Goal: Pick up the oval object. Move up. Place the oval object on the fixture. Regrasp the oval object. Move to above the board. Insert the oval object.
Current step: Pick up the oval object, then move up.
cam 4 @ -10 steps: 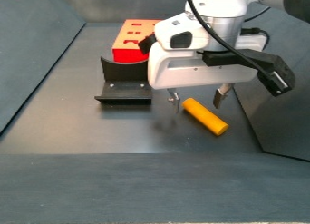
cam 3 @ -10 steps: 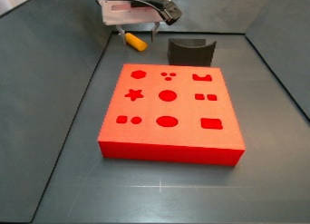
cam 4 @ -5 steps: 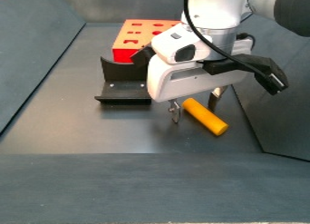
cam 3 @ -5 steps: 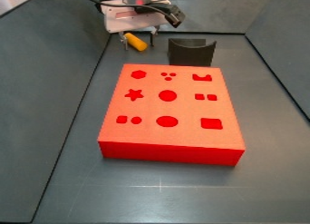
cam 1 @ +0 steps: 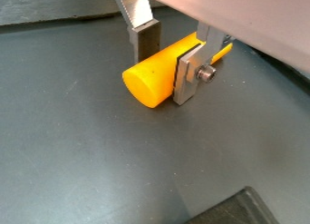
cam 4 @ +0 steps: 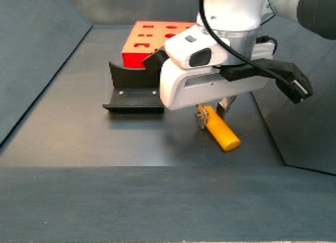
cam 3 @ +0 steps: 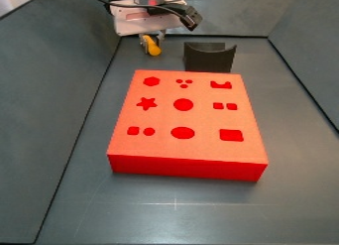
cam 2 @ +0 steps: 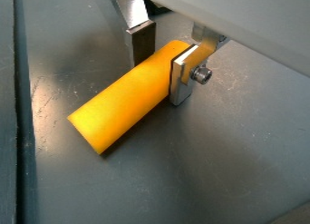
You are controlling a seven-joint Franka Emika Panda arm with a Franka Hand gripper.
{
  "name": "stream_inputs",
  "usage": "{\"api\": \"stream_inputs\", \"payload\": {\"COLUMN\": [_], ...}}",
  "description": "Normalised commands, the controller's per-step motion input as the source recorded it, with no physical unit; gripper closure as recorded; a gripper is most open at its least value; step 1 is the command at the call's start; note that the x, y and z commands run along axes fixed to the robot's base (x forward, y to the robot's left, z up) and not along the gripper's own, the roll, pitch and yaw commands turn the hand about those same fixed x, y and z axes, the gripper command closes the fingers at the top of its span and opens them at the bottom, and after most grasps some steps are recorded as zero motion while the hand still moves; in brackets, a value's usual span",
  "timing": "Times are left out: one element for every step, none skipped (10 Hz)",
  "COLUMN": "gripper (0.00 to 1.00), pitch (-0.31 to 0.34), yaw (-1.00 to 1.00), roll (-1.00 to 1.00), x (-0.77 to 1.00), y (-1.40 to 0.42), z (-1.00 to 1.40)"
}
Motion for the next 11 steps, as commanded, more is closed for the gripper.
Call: {"api": "stream_inputs", "payload": {"gripper": [1.00, 1.00, 1.00, 1.00, 1.00, 1.00, 1.00, 1.00, 1.00, 1.00, 1.00], "pitch": [0.000, 0.000, 0.000, 0.000, 0.000, 0.000, 0.000, 0.000, 0.000, 0.000, -0.013], "yaw": [0.00, 0.00, 0.00, 0.00, 0.00, 0.00, 0.00, 0.00, 0.00, 0.00, 0.01], "roll": [0.00, 0.00, 0.00, 0.00, 0.00, 0.00, 0.00, 0.00, 0.00, 0.00, 0.02], "x": [0.00, 0.00, 0.00, 0.00, 0.00, 0.00, 0.00, 0.00, 0.00, 0.00, 0.07], "y": [0.00, 0.00, 0.00, 0.00, 0.00, 0.00, 0.00, 0.00, 0.00, 0.00, 0.06], "z": [0.00, 0.00, 0.00, 0.00, 0.00, 0.00, 0.00, 0.00, 0.00, 0.83, 0.82]}}
